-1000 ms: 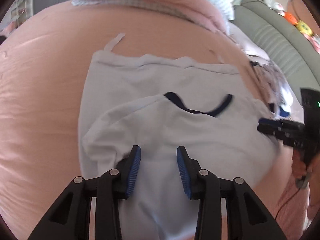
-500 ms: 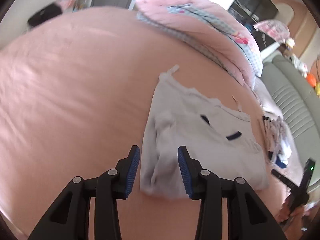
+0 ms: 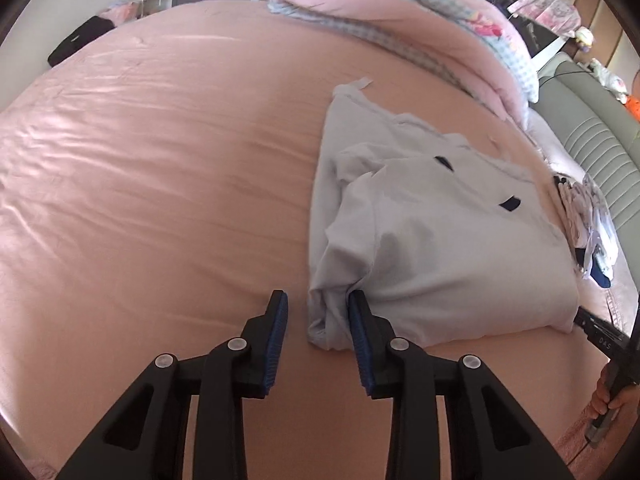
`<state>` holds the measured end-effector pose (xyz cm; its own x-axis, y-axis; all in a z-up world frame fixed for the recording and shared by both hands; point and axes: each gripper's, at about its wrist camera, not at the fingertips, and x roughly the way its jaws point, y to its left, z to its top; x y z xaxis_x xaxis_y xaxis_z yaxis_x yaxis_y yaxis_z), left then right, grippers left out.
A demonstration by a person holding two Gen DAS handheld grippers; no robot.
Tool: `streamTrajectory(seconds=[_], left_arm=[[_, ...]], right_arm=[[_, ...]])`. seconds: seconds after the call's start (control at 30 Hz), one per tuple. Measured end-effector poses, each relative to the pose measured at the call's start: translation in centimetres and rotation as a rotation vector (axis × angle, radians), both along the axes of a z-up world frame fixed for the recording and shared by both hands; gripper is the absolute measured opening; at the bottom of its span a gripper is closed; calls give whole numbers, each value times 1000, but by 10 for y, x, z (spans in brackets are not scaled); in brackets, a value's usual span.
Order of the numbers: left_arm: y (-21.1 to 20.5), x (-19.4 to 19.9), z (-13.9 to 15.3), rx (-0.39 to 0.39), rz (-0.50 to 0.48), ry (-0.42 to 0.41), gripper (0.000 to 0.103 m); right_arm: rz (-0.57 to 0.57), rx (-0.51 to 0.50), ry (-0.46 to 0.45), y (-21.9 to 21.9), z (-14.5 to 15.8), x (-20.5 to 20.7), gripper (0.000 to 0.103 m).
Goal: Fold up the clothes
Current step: 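Move both open grippers over the folded shirt's hem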
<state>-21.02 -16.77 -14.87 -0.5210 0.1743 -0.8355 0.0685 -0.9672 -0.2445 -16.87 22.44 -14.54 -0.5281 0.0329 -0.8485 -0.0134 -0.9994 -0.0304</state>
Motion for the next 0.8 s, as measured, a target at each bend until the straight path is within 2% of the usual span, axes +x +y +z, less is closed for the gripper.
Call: streamTrajectory(seconds=[0.03, 0.1, 0.13, 0.17, 0.2, 0.23, 0.27, 0.3, 0.37, 0.4, 0.43, 0.5, 0.53, 0.6, 0.63, 0.67, 0.7, 0.73, 0.77, 0.8], left_arm=[[-3, 3, -1, -7, 4, -7, 31], [-6, 4, 1, -57, 11, -16, 31], [-8, 4, 3, -128, 43, -24, 24], [-13, 5, 6, -195, 89, -28, 24], [-23, 7, 10, -179, 127, -15, 23], [-33, 9, 17, -81, 140, 14, 23], [-39, 10, 25, 27, 133, 53, 23], [-38, 9, 33, 98, 107, 96, 23], [-17, 4, 44, 124, -7, 165, 23], [-3, 0, 47, 126, -70, 191, 24], [9, -6, 44, 131, -113, 194, 24], [22, -21, 29, 156, -146, 146, 24], [22, -27, 18, 168, -140, 108, 24], [16, -36, 1, 182, -130, 59, 24], [14, -39, -4, 153, -125, 42, 25], [10, -40, -4, 68, -112, 36, 25], [3, -40, -4, -18, -80, 28, 25], [-9, -40, -4, -74, -28, 18, 24], [-21, -38, -2, -67, 24, 21, 24], [-31, -35, 1, -12, 65, 36, 24]], right_arm=[[13, 63, 6, -4, 1, 0, 37], [31, 119, 10, -2, -1, 1, 44], [29, 150, 14, 1, 0, 2, 45], [14, 213, 11, 2, 0, 2, 45], [-7, 274, -6, 7, -1, 1, 44], [-29, 323, -21, 13, -1, 0, 44], [-53, 251, -14, 22, 7, 3, 44], [-76, 176, -7, 30, 14, 5, 44], [-77, 4, 20, 34, 30, 9, 44], [-44, -31, 33, 24, 36, 8, 44], [-9, -63, 46, 14, 41, 8, 45], [104, -99, 65, -17, 47, 8, 45], [146, -133, 54, -30, 44, 4, 45], [139, -223, -12, -35, 21, -6, 45], [122, -266, -56, -33, 7, -10, 44], [120, -288, -93, -27, -5, -13, 41], [142, -307, -86, -20, -6, -12, 40], [154, -284, -75, -14, -2, -9, 39], [148, -211, -71, -10, 3, -6, 39], [137, -131, -70, -4, 7, -4, 39]])
